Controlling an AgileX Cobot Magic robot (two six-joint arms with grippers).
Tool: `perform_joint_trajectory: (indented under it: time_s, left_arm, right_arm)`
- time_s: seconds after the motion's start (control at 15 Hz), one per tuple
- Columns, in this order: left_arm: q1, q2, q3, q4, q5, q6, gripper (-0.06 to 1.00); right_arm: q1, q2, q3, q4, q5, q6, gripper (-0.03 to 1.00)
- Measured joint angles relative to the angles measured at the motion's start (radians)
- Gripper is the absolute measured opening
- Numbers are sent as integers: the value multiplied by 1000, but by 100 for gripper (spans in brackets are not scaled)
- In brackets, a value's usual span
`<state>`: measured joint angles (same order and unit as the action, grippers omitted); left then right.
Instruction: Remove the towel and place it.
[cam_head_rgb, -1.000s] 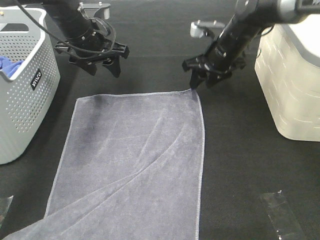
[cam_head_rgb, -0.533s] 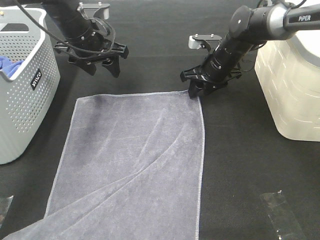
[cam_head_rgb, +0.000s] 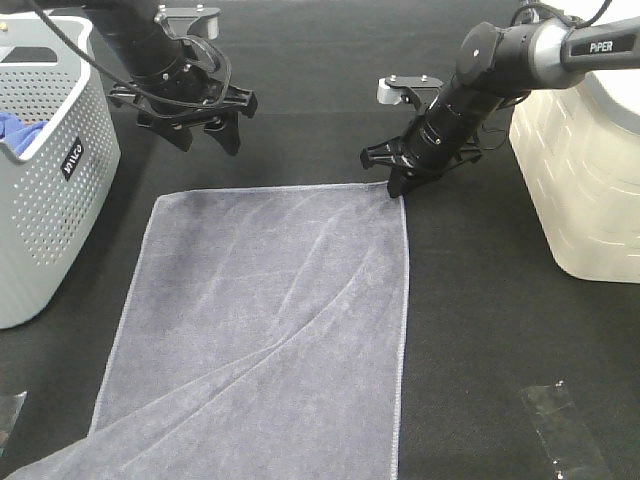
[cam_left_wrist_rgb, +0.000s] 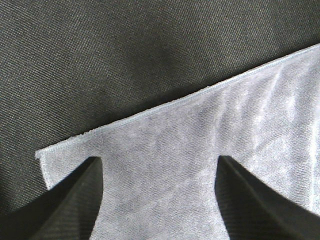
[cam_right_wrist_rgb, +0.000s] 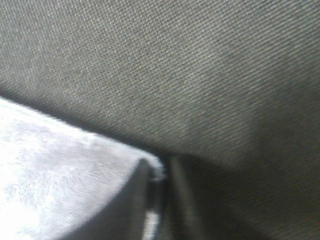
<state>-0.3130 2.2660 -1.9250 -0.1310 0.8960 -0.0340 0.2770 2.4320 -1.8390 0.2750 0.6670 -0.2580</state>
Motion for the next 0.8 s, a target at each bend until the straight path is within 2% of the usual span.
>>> perform_joint_trajectory:
  time_s: [0.07,0.4,0.73,0.8]
  left_arm:
    - [0,0,0,0,0,0,62]
    - [0,0,0,3,0,-19,62]
    - [0,2,0,34,-56,-69,62]
    - [0,2,0,34,-56,-69,62]
  right_arm:
    - [0,0,0,5,5,0,0]
    - [0,-20,0,-14,36,4,0]
    - [1,-108,0,-247,70,152,0]
    - [1,-108,0,-247,70,152,0]
